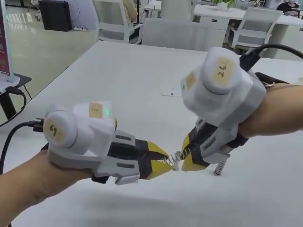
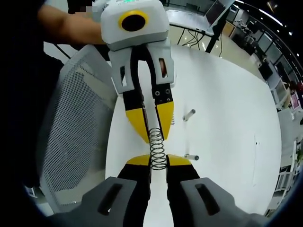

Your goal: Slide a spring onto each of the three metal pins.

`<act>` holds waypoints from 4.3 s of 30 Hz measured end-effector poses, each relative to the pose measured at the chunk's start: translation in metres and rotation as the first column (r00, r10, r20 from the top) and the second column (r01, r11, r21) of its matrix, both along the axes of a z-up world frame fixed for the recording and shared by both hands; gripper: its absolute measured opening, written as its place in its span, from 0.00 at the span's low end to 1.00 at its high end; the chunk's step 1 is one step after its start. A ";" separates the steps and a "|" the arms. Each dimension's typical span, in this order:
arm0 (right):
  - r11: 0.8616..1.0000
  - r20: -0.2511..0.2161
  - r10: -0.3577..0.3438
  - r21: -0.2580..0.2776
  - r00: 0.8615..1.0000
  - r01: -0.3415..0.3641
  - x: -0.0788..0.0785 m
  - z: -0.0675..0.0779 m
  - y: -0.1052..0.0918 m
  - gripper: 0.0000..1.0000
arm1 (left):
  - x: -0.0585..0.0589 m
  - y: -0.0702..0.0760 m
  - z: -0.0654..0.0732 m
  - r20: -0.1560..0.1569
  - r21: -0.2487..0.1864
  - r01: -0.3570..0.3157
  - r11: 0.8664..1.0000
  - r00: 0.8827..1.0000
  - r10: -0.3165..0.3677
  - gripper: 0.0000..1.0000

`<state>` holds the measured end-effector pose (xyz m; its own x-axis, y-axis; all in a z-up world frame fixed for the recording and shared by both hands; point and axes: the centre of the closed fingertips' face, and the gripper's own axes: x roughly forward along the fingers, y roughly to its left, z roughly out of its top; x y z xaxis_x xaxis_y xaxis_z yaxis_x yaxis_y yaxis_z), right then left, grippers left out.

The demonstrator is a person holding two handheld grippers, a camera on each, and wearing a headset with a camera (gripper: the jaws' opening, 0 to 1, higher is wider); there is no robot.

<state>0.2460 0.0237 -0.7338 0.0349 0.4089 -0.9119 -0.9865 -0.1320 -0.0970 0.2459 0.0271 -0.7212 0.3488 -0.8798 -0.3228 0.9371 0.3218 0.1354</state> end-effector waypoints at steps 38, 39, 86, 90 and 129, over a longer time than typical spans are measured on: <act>0.999 -0.016 0.043 -0.003 0.999 -0.043 -0.010 0.010 0.021 0.08 | 0.002 -0.007 -0.009 -0.035 -0.009 0.006 1.000 0.999 -0.006 0.02; 0.999 -0.016 0.044 -0.006 0.999 -0.044 -0.009 0.009 0.022 0.08 | 0.002 -0.007 -0.009 -0.037 -0.010 0.004 1.000 0.999 -0.005 0.03; 0.998 -0.001 -0.043 -0.042 0.999 0.043 0.044 0.003 0.007 0.09 | 0.014 0.060 -0.029 -0.125 -0.059 -0.228 0.972 0.968 0.219 0.43; 0.997 0.005 -0.054 -0.048 0.999 0.054 0.053 0.001 0.005 0.09 | 0.016 0.069 -0.031 -0.131 -0.062 -0.260 0.964 0.959 0.250 0.47; 0.983 -0.016 -0.090 -0.164 0.996 0.087 0.088 -0.049 -0.006 0.09 | 0.016 0.098 -0.042 -0.161 -0.049 -0.377 0.925 0.917 0.365 0.63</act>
<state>0.3341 0.0181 -0.7825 0.0427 0.2512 -0.9670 -0.9967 -0.0563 -0.0587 0.2619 0.1251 -0.7628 0.6093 -0.7206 -0.3308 0.7557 0.6541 -0.0330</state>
